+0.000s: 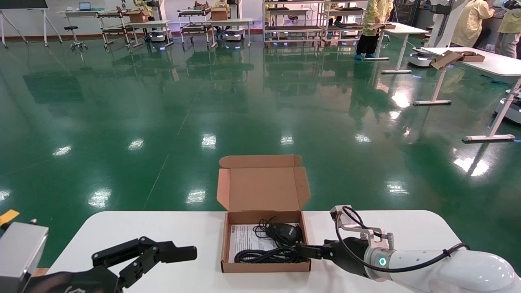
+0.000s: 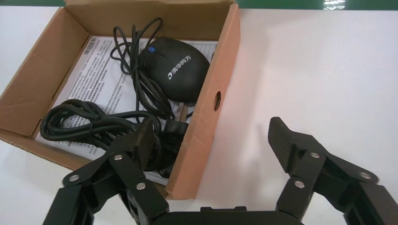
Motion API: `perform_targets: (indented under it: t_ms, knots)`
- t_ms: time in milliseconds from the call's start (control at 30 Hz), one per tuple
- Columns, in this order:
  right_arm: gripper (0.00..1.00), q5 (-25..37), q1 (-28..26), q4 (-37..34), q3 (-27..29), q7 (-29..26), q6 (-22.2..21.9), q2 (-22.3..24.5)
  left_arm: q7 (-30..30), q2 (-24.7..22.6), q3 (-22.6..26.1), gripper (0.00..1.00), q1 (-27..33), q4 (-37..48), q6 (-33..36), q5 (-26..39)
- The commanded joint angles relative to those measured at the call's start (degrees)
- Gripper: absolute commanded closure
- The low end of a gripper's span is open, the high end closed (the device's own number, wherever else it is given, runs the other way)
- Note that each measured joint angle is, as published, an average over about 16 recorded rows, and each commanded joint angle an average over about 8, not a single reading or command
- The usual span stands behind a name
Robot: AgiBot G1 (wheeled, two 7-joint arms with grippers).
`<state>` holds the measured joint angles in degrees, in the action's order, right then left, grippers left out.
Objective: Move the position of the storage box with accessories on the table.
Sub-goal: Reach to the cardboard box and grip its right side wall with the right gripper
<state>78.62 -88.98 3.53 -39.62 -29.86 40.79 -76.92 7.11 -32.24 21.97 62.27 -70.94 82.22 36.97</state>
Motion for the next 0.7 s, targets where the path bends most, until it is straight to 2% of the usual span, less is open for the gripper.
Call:
perform_targets:
  t_ms: [33, 700]
  knots:
    - [1.0, 0.0, 0.2, 0.1, 0.0, -0.1, 0.0, 0.0, 0.0, 0.0, 0.0, 0.0, 0.0, 0.0, 0.0, 0.0]
    - [1.0, -0.9, 1.1, 0.3, 0.0, 0.3, -0.2, 0.1, 0.0, 0.0, 0.0, 0.0, 0.0, 0.0, 0.0, 0.0]
